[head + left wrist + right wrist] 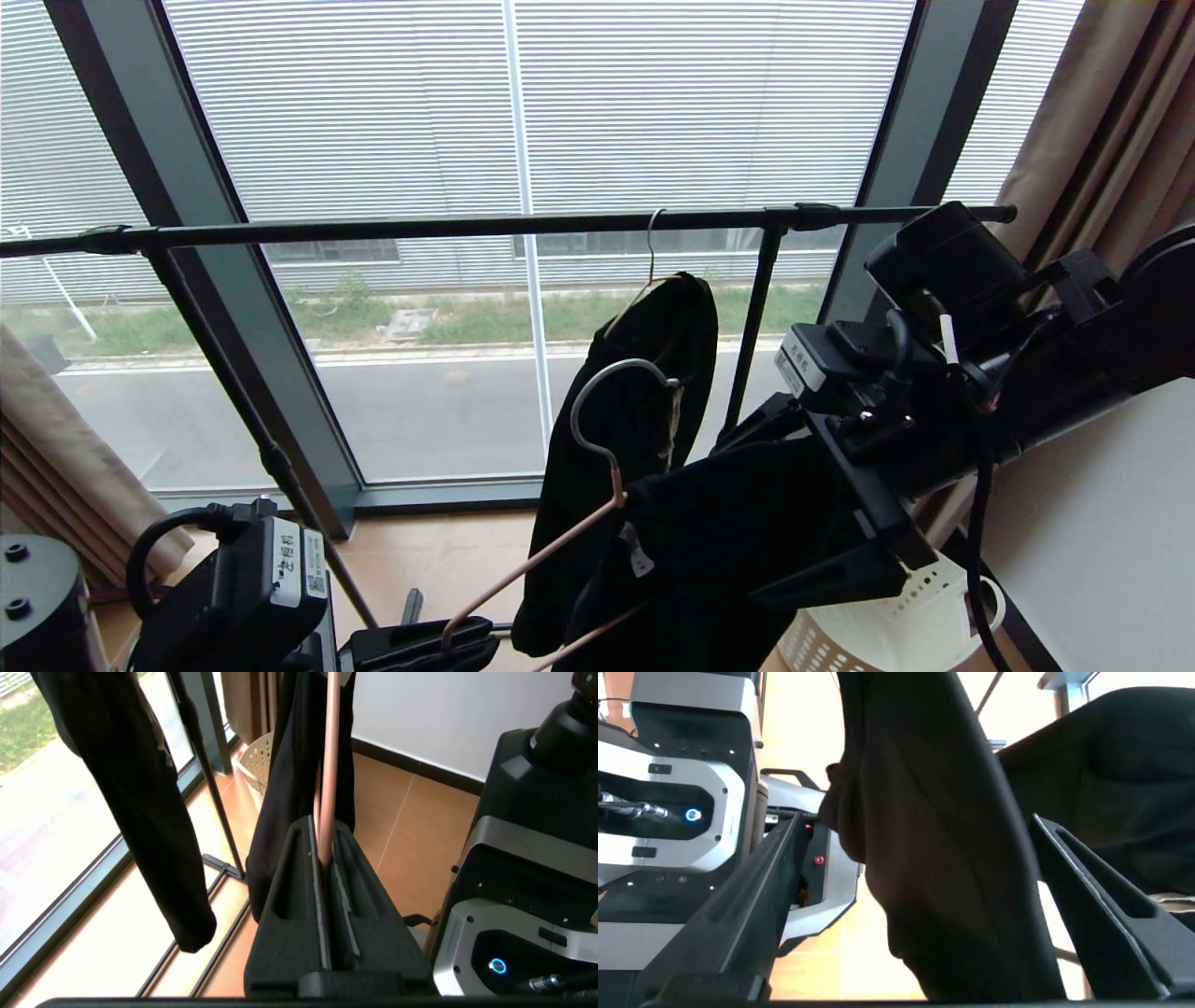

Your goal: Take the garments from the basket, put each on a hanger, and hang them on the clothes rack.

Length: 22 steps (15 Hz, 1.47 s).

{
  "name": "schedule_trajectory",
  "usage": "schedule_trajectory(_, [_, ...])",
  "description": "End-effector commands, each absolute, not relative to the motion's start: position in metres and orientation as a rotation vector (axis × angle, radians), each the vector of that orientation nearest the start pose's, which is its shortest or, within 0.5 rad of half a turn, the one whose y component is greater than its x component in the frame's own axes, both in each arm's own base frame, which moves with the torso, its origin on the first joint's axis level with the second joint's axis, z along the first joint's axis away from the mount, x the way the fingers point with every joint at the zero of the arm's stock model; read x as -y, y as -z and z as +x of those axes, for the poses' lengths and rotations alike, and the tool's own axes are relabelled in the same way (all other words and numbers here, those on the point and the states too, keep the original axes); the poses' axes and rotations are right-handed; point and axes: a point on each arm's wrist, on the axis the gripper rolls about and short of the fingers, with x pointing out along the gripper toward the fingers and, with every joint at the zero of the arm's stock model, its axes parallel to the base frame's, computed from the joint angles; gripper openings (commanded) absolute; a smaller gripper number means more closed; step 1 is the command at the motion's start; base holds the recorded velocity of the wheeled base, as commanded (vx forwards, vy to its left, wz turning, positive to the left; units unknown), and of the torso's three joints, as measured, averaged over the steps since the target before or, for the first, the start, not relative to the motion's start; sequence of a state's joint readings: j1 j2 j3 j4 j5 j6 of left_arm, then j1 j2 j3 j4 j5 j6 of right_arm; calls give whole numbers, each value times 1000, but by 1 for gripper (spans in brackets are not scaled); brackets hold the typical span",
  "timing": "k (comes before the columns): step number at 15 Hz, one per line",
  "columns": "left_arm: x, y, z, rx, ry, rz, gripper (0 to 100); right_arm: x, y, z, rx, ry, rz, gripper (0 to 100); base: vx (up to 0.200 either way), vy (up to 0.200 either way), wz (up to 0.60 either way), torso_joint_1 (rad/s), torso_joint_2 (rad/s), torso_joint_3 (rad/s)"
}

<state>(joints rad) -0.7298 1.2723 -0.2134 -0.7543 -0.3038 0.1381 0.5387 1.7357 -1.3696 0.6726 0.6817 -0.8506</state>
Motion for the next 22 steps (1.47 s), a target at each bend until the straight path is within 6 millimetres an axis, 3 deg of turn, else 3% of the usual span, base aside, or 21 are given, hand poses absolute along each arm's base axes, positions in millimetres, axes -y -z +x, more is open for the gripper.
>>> schedule_trajectory(1, [112,-141,115,-242,1046,192,0,-161,-219,240,-558,-1490,-591,0,0,0,0,0,0,0])
schedule_trajectory(15, [112,-141,116,-241,1042,195,0,-160,-222,237,-543,-1500,-584,0,0,0,0,0,0,0])
schedule_trajectory(16, [113,-140,117,-242,1043,200,100,-161,-222,236,-541,-1501,-585,0,0,0,0,0,0,0])
schedule_trajectory(22, [105,-142,117,-234,1003,185,100,-160,-223,237,-540,-1500,-585,0,0,0,0,0,0,0])
